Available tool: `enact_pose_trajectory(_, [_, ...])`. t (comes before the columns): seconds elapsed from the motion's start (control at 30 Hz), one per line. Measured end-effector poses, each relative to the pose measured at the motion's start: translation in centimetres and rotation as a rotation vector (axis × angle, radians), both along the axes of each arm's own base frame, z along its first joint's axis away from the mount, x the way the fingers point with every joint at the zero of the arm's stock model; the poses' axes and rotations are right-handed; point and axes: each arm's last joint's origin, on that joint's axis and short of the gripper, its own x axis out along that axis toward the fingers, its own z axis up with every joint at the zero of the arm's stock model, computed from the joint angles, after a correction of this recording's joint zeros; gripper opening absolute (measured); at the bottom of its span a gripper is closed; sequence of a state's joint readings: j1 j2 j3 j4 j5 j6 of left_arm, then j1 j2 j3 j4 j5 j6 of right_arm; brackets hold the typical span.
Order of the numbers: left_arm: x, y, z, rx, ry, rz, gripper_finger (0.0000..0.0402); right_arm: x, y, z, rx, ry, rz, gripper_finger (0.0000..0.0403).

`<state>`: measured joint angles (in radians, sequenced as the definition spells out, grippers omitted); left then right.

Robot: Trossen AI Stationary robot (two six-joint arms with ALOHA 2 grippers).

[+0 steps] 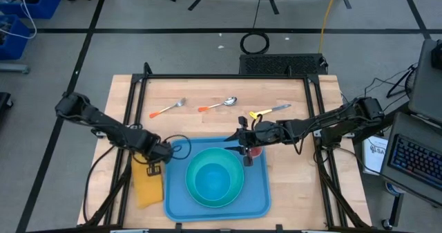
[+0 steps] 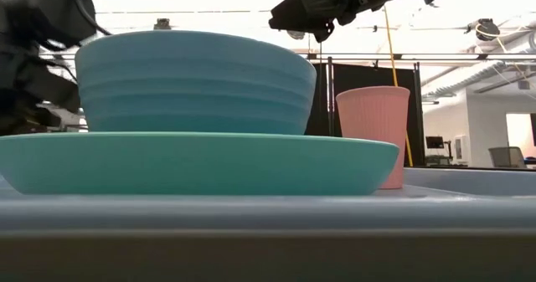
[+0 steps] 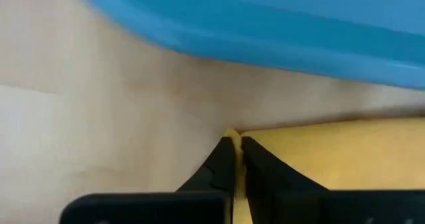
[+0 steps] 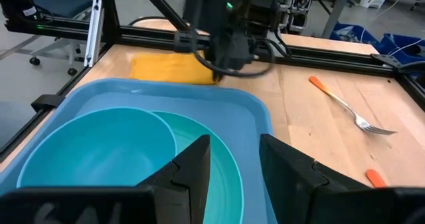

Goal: Set up tray
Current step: Put the napkin on the serving tray to the left of the plate

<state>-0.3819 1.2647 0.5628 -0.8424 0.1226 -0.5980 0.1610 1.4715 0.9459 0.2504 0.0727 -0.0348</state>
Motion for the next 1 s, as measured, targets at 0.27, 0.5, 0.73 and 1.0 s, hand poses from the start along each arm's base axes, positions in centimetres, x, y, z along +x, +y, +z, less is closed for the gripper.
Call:
enact_pose_trajectory(0.27, [0.0, -2.2, 1.4, -0.058, -0.014, -0.076, 0.0012, 0.0, 0.0, 0.0, 0.001, 0.0, 0.0, 0.0123])
enact_pose_trajectory(0.5, [0.2, -3.7, 2.8, -0.074, -0.049, -0.105, 0.0012, 0.0, 0.0, 0.0, 0.001, 0.0, 0.0, 0.0123])
enact_pose_trajectory(0.73, [1.0, -4.9, 4.8, -0.109, -0.121, -0.142, 0.0012, 0.0, 0.0, 0.0, 0.002, 0.001, 0.0, 0.0123])
enact_pose_trajectory(1.0, [2.1, -6.1, 7.6, -0.127, -0.244, -0.211, 0.0012, -0.1, 0.4, 0.0, 0.015, 0.001, 0.005, 0.0123])
